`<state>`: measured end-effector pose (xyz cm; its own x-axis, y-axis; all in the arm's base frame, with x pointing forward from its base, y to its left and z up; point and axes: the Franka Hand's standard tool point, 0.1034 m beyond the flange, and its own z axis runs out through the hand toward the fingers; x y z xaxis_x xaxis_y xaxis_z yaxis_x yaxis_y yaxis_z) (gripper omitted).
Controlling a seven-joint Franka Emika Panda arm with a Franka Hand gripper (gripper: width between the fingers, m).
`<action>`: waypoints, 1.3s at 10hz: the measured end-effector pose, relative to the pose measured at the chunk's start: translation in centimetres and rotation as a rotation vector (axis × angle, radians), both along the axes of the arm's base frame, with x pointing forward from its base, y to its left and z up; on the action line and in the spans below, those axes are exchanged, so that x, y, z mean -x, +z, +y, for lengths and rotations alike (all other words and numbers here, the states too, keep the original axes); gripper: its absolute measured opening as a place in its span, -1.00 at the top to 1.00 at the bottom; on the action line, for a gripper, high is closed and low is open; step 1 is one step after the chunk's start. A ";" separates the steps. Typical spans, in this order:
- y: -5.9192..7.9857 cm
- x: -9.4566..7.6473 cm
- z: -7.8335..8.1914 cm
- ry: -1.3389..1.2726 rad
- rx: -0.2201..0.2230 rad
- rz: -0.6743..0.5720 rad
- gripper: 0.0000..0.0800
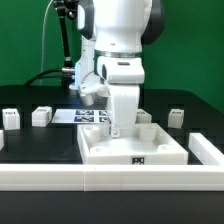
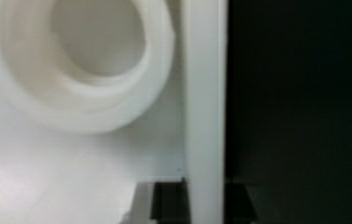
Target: Assemble one leg
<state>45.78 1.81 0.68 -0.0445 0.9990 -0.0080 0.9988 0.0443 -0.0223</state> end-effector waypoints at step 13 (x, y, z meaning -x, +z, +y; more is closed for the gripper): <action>-0.1 -2.9 4.1 -0.148 -0.004 -0.016 -0.07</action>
Offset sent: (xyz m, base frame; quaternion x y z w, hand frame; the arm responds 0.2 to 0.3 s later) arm 0.0214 0.0394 -0.0074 0.0066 0.0061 0.0854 0.9963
